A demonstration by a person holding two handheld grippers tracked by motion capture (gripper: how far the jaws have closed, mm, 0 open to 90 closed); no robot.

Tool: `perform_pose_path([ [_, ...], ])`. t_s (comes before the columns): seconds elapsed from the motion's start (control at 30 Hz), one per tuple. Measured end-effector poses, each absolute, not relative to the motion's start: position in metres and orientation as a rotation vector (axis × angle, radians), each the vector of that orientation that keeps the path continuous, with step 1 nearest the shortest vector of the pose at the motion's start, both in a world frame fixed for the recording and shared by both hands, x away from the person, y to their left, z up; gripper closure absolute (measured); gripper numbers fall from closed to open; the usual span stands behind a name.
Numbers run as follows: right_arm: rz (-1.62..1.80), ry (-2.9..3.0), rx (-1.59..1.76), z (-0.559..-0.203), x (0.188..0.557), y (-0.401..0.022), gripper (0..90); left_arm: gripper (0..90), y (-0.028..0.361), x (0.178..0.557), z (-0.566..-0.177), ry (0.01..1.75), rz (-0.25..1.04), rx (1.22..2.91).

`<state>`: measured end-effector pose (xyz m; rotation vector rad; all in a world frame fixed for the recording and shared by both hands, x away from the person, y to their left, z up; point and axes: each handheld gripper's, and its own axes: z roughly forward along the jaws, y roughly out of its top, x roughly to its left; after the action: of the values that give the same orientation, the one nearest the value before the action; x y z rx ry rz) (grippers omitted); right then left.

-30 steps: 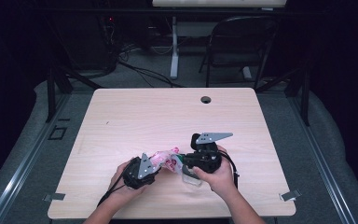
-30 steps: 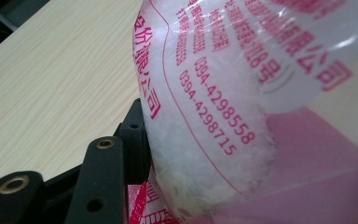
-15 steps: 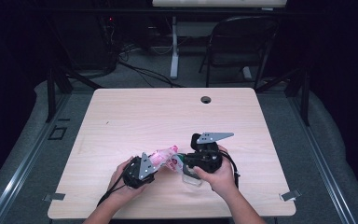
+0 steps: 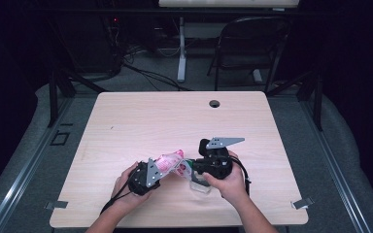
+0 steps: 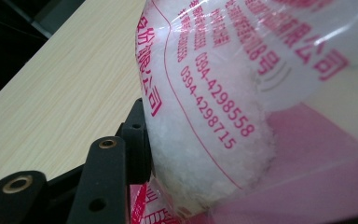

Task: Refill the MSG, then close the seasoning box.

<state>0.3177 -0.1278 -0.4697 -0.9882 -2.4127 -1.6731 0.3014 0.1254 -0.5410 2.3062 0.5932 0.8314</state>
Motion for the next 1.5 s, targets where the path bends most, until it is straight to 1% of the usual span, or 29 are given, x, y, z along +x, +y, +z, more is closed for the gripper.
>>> perform_pose_path([
  [0.47,-1.672,-2.395,-0.995,-0.471,0.319,-0.130,88.9,54.6,0.125,0.301,-0.540,0.604,0.861,2.302],
  [0.83,-1.675,-2.407,-0.999,-0.471,0.318,-0.131,85.7,55.4,0.126,0.302,-0.538,0.611,0.850,2.301],
  [1.1,-1.679,-2.399,-1.007,-0.471,0.318,-0.133,81.5,55.7,0.125,0.303,-0.536,0.611,0.850,2.291],
  [1.5,-1.740,-2.379,-1.060,-0.462,0.314,-0.157,77.9,56.1,0.120,0.308,-0.530,0.597,0.896,2.276],
])
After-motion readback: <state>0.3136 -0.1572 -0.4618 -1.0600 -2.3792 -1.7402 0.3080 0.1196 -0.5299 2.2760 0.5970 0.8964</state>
